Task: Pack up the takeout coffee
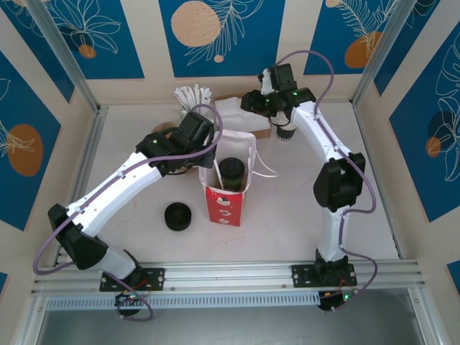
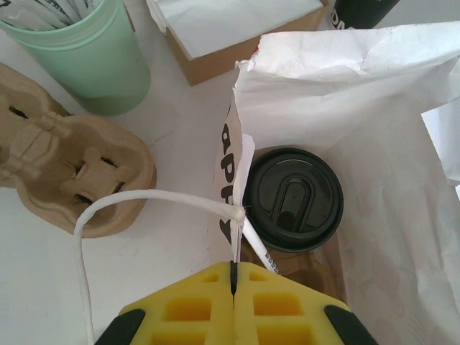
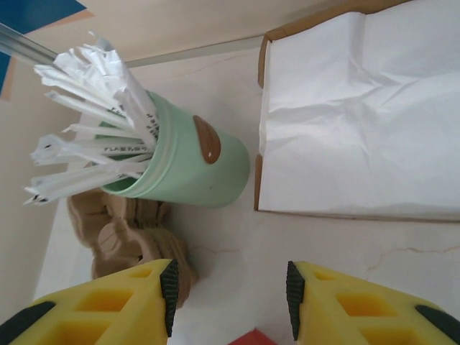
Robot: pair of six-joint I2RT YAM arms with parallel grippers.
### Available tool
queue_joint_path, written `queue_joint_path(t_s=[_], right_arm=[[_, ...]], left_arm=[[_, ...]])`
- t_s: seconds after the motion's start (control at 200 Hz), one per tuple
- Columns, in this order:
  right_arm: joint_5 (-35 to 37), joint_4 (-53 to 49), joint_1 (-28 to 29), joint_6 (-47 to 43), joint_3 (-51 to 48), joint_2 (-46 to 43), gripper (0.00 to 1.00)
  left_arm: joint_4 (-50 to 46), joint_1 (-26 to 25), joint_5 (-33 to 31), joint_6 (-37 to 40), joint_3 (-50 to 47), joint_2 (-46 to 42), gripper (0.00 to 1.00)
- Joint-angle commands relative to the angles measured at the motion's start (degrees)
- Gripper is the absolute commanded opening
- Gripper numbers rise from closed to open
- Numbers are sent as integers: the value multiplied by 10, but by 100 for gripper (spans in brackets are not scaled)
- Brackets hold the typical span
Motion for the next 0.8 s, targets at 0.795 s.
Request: queue_joint_path(t_s=[0.795], right_arm=[[200,-78,55,-87,314,289,55]], left_arm=[[-21,24,0,-18,-6,-64,45]])
